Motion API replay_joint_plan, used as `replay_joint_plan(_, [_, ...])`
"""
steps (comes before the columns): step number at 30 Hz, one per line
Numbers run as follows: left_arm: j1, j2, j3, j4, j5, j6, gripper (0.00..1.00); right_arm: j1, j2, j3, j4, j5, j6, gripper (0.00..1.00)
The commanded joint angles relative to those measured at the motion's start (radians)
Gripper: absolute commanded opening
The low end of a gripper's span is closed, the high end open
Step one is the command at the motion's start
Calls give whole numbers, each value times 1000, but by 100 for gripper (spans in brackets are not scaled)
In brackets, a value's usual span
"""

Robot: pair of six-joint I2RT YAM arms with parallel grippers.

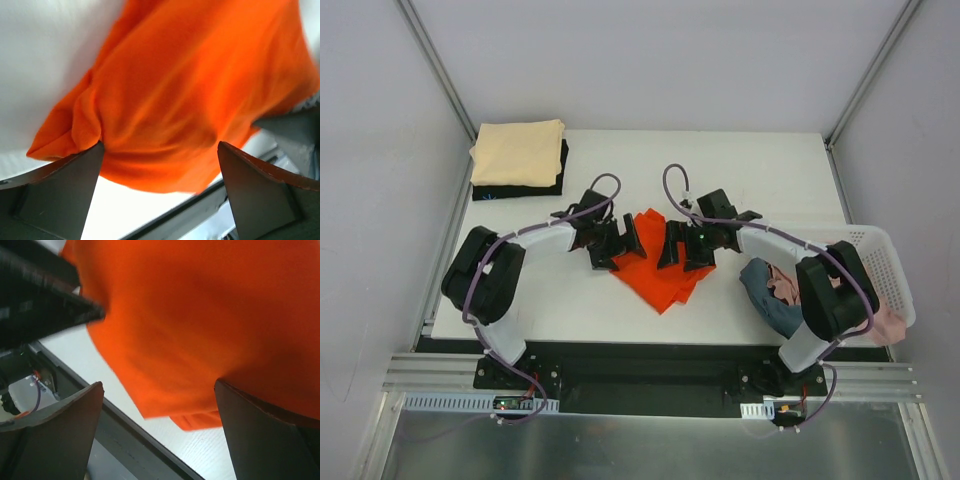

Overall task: Fold and stack the t-shirts
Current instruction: Fold the long partially folded tshirt into a neat square

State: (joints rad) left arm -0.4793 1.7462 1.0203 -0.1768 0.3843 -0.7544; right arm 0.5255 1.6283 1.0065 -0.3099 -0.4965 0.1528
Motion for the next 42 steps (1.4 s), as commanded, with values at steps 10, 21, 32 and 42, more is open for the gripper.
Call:
replay_joint_plan(10, [-271,-397,-262,-41,-126,-163,99,-98,-11,162,-116,145,-147,97])
replay_joint_plan(21, [-88,-424,-134,-151,-294,-48,99,-52,-259,-26,-219,324,-99,97])
replay_joint_plan(32, [7,-22,192,-156,-202,73,57,25,-61,0,-182,386,51,90])
replay_joint_plan(42, [8,29,216,-155,-159,73,6,62,42,52,-222,434,96,34])
